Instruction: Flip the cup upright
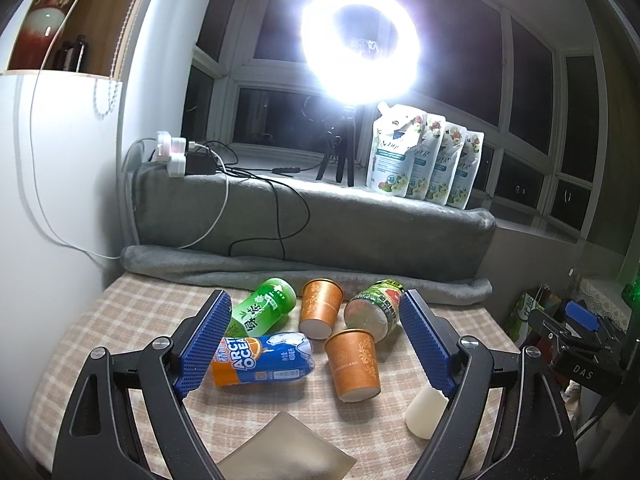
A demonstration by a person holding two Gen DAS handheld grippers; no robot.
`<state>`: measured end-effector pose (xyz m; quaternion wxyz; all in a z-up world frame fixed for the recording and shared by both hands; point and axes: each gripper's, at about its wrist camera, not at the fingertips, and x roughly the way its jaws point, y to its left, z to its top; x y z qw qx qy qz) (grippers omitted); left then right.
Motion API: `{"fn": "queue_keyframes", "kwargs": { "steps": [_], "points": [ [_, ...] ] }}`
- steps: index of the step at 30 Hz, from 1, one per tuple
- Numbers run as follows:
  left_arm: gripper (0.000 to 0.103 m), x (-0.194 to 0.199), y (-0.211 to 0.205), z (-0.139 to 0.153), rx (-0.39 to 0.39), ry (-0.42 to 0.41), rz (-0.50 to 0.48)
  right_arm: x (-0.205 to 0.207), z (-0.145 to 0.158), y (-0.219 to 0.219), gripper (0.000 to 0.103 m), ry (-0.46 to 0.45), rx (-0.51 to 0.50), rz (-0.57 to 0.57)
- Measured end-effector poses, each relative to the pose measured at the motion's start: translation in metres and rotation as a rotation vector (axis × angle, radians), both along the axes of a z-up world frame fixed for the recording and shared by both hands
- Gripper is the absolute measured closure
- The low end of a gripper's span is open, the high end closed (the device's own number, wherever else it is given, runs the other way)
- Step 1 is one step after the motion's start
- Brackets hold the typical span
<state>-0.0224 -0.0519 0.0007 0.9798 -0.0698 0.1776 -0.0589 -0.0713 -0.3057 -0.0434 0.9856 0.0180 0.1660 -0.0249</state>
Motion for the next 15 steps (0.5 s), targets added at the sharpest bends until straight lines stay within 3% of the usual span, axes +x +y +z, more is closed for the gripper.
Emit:
{"fn": "queue_keyframes", "kwargs": {
  "steps": [15],
  "points": [
    [0.017, -0.0034, 0.0016, 0.0037, 0.013, -0.023, 0.012, 0.0001, -0.0003, 0.0014, 0.0, 0.002, -0.002, 0.001]
  ]
}}
